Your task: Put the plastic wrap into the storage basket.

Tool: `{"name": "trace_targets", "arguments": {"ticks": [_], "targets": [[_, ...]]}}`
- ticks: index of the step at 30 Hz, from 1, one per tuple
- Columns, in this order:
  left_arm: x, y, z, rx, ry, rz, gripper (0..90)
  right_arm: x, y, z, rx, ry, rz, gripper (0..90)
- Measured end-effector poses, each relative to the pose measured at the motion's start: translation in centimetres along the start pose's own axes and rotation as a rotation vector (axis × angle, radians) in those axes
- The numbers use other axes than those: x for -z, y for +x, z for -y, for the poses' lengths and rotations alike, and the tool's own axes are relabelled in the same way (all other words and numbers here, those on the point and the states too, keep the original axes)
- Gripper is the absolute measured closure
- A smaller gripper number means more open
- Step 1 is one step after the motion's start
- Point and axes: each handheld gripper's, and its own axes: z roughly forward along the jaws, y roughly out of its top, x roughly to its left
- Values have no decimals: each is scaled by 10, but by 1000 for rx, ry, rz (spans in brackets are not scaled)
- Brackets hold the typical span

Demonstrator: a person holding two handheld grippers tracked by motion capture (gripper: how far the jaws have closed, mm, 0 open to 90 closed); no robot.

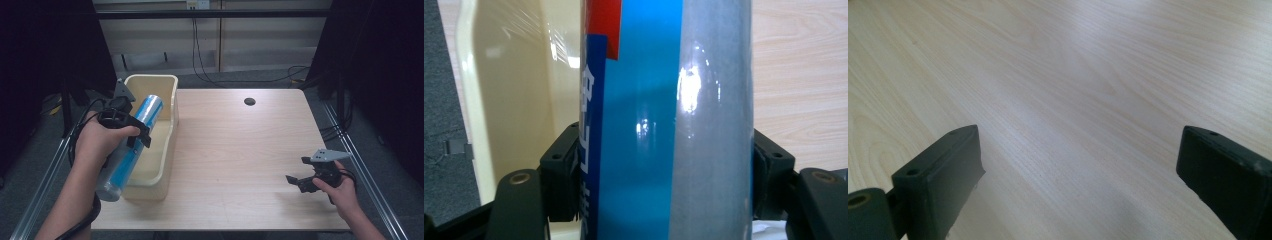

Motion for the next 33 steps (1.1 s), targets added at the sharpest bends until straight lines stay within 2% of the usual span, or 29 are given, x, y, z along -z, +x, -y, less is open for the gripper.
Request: {"name": "trace_targets", "arguments": {"ticks": [5,6,7,14,15,18,33], "targets": [[-8,3,1,-4,20,11,321,0,1,1,-1,9,-4,42],[-11,3,2,-2,15,3,321,-1,1,1,0,9,-5,42],[-12,4,2,-4,22,15,321,-1,1,1,1,8,-6,42],[-23,8,4,17,32,21,321,-1,2,1,4,6,-8,42],[-24,8,4,15,32,11,321,-1,2,1,5,6,-9,42],[-29,10,4,23,48,23,321,-1,1,1,9,3,-3,42],[-47,10,4,37,80,14,321,-1,1,1,8,4,-3,42]]}}
